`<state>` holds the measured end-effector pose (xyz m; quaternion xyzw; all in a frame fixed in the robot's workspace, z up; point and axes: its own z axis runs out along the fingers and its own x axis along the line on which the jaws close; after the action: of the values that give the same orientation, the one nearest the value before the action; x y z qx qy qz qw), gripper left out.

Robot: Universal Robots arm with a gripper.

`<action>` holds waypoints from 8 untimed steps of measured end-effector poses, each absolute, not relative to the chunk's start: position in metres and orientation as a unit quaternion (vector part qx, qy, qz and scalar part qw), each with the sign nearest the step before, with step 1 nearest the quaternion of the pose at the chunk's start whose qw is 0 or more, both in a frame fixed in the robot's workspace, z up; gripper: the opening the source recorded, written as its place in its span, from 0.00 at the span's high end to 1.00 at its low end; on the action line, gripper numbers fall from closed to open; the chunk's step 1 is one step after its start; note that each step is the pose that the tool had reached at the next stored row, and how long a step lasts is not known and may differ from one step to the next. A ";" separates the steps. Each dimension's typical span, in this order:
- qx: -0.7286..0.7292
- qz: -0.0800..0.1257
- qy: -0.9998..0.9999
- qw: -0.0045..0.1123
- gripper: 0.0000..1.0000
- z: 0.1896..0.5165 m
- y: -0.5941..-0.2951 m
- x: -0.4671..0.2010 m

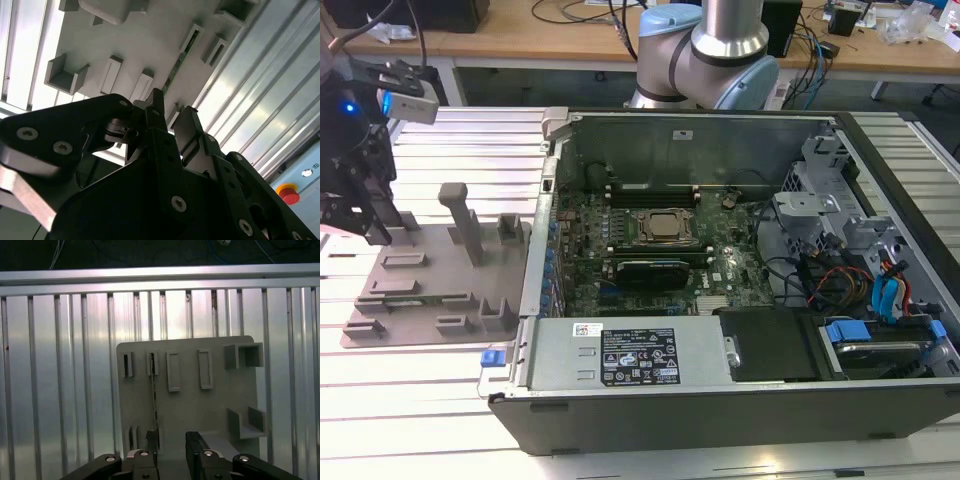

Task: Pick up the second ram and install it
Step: 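Pick up the second ram and move it above second insertion slot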

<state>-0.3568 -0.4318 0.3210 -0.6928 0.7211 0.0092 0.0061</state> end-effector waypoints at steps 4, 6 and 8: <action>-0.693 0.009 0.721 0.006 0.64 0.318 -0.432 -0.357; -0.693 0.009 0.721 0.006 0.64 0.316 -0.432 -0.357; -0.693 0.009 0.721 0.006 0.64 0.313 -0.432 -0.357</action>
<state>-0.3568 -0.4318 0.3130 -0.6928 0.7211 0.0092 0.0061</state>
